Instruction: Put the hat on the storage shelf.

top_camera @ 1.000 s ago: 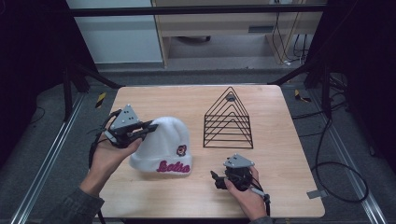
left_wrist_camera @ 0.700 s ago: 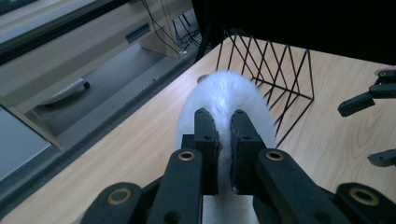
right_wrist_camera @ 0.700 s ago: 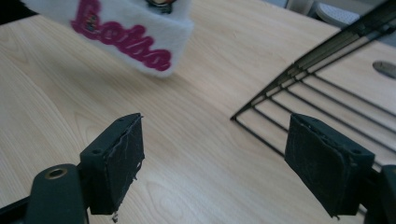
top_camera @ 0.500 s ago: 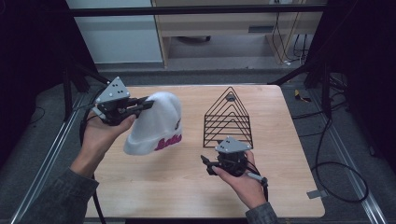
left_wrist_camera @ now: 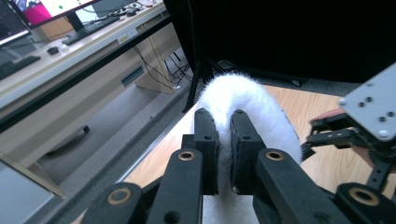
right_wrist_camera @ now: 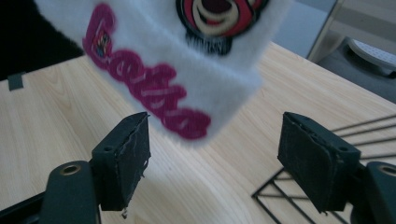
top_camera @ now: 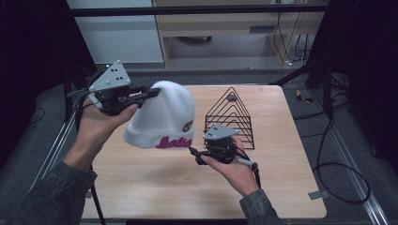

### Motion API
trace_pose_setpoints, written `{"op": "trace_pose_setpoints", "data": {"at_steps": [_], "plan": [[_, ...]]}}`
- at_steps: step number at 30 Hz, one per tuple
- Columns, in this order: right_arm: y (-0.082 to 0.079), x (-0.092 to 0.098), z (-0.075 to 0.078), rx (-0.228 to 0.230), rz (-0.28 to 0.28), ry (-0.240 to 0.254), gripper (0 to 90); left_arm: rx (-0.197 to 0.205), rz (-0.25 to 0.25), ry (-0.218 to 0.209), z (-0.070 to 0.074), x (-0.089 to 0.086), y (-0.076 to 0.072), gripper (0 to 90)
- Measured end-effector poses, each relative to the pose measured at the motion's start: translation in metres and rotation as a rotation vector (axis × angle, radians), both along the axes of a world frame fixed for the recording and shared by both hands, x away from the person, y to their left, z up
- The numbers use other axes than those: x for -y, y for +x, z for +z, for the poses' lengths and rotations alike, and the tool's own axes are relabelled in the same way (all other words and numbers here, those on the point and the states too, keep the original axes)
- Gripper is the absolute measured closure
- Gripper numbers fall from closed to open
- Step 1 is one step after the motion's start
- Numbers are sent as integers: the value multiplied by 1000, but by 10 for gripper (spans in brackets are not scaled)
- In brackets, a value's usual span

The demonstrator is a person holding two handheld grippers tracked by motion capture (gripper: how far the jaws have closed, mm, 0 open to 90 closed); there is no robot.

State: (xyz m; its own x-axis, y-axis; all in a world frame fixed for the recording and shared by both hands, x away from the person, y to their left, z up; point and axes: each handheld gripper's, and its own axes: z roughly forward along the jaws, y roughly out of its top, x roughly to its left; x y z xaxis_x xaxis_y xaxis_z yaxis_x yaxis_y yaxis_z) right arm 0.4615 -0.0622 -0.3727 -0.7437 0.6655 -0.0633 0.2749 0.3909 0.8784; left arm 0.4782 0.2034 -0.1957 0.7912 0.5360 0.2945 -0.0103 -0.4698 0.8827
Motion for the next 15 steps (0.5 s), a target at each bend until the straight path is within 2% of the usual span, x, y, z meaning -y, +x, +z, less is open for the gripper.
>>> {"op": "trace_pose_setpoints", "data": {"at_steps": [3, 6, 7, 8, 9, 10, 12, 15], "plan": [[11, -6, 4, -8, 20, 17, 238, 7, -12, 2, 3, 4, 0, 836], [25, -11, 3, -46, 56, 47, 266, 7, -21, 1, 3, 6, 3, 837], [25, -11, 3, -46, 56, 47, 266, 7, -21, 1, 3, 6, 3, 836], [29, -13, 2, -55, 71, 49, 309, 5, -19, 1, 3, 7, 4, 836], [33, -16, 2, -60, 81, 44, 404, 4, -14, 11, 2, 7, 6, 836], [34, -19, 2, -67, 103, 52, 554, 0, -3, 6, 1, 7, 9, 836], [33, -21, 2, -54, 117, 47, 667, -8, 6, -14, 1, 4, 12, 836], [30, -21, 7, -43, 112, 21, 732, -15, 26, -34, 2, 1, 16, 836]]}}
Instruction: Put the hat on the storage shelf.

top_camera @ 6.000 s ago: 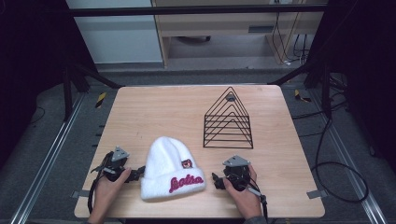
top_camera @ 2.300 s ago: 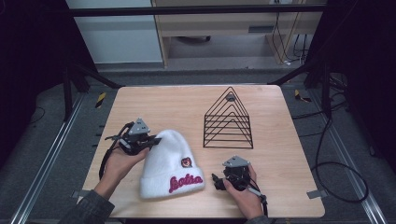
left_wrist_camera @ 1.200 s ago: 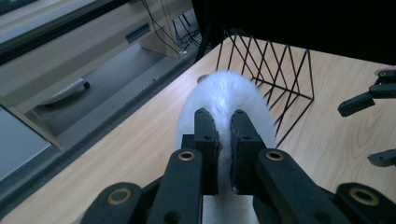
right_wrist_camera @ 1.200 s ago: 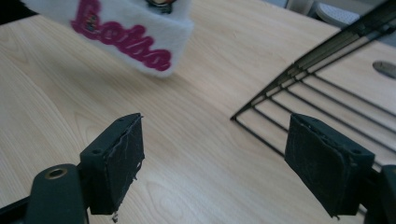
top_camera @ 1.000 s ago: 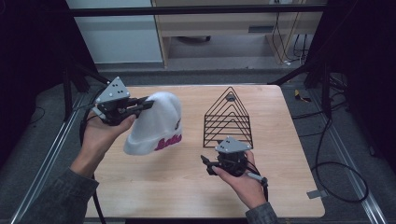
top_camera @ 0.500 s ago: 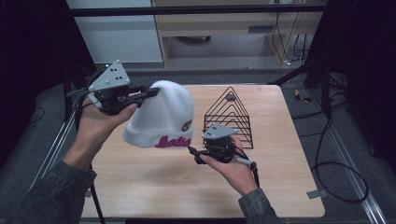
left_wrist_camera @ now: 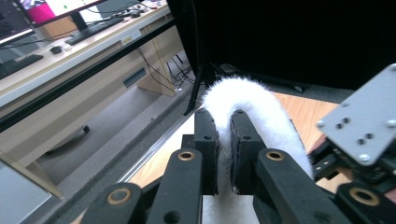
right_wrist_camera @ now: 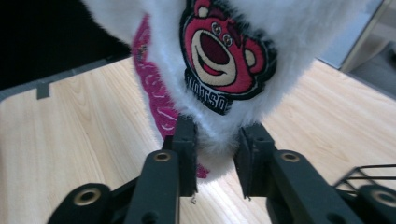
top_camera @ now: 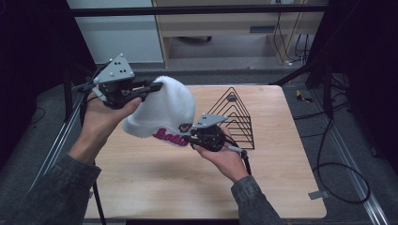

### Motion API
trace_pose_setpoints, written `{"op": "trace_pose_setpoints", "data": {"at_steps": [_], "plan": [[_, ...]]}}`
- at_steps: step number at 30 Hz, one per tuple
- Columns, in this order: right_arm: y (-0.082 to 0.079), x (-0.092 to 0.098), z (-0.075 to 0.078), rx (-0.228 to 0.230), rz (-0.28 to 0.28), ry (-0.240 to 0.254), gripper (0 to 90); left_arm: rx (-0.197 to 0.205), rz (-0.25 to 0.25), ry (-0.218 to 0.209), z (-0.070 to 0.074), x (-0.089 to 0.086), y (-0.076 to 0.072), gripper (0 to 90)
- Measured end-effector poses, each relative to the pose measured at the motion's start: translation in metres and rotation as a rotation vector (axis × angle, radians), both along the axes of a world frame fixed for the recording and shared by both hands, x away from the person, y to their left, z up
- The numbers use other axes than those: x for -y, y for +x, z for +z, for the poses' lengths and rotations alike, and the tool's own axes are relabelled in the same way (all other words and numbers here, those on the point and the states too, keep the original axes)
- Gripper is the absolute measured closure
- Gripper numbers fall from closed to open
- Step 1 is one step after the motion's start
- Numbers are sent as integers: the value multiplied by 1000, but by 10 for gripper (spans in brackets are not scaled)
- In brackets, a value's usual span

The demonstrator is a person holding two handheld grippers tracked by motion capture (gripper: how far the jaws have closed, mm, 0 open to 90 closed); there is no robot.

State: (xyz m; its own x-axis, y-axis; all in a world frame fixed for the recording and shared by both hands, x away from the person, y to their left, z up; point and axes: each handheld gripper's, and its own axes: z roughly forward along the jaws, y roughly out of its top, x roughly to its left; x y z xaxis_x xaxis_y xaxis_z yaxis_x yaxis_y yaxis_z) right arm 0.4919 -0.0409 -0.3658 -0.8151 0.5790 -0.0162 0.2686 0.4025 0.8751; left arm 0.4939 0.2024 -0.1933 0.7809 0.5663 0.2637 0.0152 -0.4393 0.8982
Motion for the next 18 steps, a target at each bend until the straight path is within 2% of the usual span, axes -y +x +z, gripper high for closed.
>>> {"op": "trace_pose_setpoints", "data": {"at_steps": [4, 8, 13, 15, 18], "plan": [[2, 13, 17, 23, -15, -49, 750, -7, 28, -14, 1, -2, 5, 834], [9, 33, 38, 54, -37, -90, 759, -19, 51, -48, 5, 2, 16, 833], [24, 61, 66, 87, -83, -124, 771, -12, 65, -76, 10, 17, 29, 835], [31, 72, 73, 96, -107, -134, 772, -7, 69, -78, 11, 21, 32, 835], [40, 89, 81, 99, -139, -129, 779, 13, 69, -103, 13, 38, 43, 835]]}}
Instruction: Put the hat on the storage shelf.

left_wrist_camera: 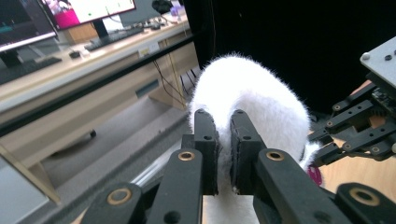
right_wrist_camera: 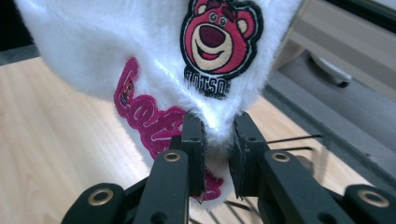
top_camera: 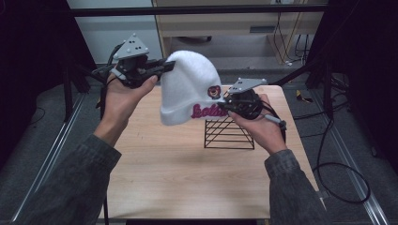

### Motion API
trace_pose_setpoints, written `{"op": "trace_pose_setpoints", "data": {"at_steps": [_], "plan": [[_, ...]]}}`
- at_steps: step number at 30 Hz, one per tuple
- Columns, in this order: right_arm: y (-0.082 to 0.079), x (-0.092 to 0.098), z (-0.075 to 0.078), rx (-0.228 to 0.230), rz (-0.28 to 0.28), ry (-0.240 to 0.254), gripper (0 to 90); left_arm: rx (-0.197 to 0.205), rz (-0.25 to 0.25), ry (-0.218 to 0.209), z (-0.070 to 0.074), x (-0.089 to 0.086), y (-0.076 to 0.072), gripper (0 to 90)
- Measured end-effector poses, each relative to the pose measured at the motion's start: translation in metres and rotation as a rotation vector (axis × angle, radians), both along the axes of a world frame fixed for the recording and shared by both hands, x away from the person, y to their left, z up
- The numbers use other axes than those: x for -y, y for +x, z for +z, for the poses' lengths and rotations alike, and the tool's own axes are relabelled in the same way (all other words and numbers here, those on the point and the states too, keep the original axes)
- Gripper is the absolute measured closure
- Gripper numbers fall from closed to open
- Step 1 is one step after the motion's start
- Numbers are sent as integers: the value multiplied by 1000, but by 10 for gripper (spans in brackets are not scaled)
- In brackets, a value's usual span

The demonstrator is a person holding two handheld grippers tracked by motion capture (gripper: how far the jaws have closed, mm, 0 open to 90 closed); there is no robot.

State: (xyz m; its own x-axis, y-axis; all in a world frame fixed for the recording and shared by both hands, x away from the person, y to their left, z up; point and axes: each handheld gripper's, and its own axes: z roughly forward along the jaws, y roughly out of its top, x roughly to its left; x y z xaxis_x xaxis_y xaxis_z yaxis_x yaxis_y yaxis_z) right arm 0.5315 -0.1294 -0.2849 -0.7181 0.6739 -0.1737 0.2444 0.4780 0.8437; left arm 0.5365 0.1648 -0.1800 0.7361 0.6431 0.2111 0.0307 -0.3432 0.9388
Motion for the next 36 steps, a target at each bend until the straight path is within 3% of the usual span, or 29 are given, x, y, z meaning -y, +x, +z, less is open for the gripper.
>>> {"op": "trace_pose_setpoints", "data": {"at_steps": [5, 6, 13, 27, 36], "plan": [[7, 18, 5, 19, -41, -4, 783, -2, -5, -8, 0, 16, 12, 835], [12, 25, 3, 19, -65, -7, 786, -14, -7, -19, -4, 25, 19, 835], [21, 46, -7, 14, -108, -16, 787, -42, -22, -12, -17, 45, 32, 836], [16, 69, -23, -17, -130, -12, 789, -69, -48, -3, -27, 72, 35, 836], [13, 79, -34, -40, -140, -26, 790, -80, -69, 32, -34, 85, 36, 836]]}}
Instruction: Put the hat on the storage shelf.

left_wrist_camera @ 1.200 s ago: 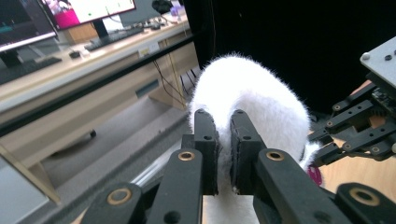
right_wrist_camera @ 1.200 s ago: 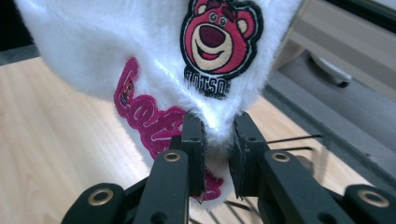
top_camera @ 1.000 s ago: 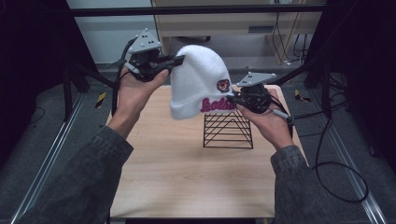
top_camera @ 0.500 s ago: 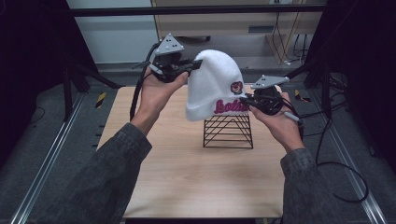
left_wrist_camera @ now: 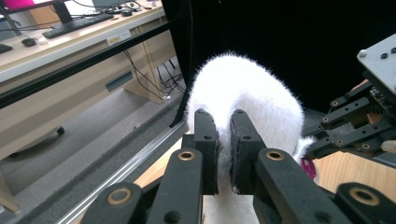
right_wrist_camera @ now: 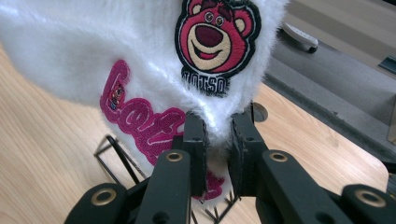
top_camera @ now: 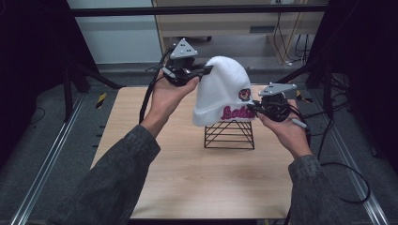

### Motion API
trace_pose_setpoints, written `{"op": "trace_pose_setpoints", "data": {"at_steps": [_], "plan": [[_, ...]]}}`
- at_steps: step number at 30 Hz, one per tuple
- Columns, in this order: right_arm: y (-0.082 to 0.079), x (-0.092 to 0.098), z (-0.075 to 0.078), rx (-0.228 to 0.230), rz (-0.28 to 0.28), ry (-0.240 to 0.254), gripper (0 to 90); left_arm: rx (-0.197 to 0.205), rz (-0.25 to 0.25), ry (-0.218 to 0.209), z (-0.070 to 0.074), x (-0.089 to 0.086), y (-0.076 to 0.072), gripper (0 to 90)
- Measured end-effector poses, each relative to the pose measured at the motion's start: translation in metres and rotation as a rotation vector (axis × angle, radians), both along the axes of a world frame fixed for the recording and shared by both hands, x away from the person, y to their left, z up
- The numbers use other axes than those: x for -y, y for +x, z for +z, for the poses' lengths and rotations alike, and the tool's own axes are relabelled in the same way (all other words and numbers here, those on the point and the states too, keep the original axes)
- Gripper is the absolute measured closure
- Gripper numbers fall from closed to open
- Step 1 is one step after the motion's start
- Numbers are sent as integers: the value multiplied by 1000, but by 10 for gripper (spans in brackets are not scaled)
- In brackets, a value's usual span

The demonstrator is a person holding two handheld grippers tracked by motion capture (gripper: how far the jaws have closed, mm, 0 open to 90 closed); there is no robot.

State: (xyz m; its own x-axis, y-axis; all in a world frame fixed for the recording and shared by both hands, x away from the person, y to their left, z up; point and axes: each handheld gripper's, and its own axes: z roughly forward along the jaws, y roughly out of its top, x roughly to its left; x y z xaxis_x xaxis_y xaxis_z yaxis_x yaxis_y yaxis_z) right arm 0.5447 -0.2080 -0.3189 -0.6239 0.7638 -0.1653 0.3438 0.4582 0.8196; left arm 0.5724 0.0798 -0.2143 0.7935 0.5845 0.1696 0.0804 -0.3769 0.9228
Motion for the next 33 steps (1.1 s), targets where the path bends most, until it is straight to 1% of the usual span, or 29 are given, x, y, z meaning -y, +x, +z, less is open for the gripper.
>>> {"op": "trace_pose_setpoints", "data": {"at_steps": [2, 3, 4, 10, 11, 16, 20, 24, 27, 28, 32, 33], "plan": [[0, 2, -3, -5, -3, -6, 790, -3, -5, 9, -2, 4, 0, 836], [-1, 3, -4, -9, -5, -1, 790, -5, -6, 8, -3, 5, 0, 836], [-1, 3, -6, -11, -5, -1, 790, -7, -8, 17, -3, 5, 0, 836], [-3, 5, -10, -16, -7, -4, 791, -8, -16, 33, -5, 8, 0, 836], [-3, 5, -11, -13, -5, -7, 791, -10, -18, 35, -6, 9, 0, 836], [-4, 7, -17, -27, -12, -14, 791, -27, -21, 54, -9, 10, 2, 835], [-4, 8, -21, -33, -15, -12, 791, -31, -31, 67, -12, 14, 2, 835], [-6, 10, -28, -42, -19, -17, 791, -35, -42, 85, -17, 18, 2, 835], [-6, 12, -32, -48, -22, -22, 791, -46, -47, 92, -21, 21, 3, 835], [-7, 14, -37, -58, -29, -21, 790, -46, -51, 105, -23, 23, 2, 835], [-7, 17, -42, -63, -29, -19, 790, -48, -59, 111, -27, 26, 2, 835], [-8, 18, -44, -71, -31, -18, 789, -52, -59, 111, -27, 27, 2, 835]]}}
